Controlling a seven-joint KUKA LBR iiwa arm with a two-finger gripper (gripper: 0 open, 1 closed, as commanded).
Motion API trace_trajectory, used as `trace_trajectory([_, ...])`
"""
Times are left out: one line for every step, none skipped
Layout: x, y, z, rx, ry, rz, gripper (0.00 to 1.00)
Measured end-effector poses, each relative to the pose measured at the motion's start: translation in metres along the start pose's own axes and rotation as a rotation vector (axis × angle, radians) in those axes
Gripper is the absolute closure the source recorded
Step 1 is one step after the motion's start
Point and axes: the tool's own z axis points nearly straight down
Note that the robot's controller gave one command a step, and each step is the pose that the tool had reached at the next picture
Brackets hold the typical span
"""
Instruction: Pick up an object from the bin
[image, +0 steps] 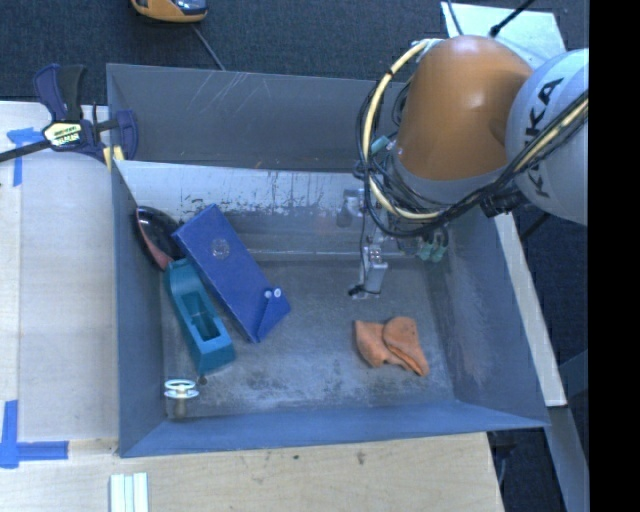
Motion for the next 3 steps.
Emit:
trace_trajectory([-0.001,0.0,-0.005,0.0,-0.009,0.001,0.0])
trace_trajectory([-0.006,0.061,0.062,0.0,-0.014,-0.052,0.0])
trace_trajectory([-0.001,0.028,0.081,-0.001,-0.005,-0.147,0.0])
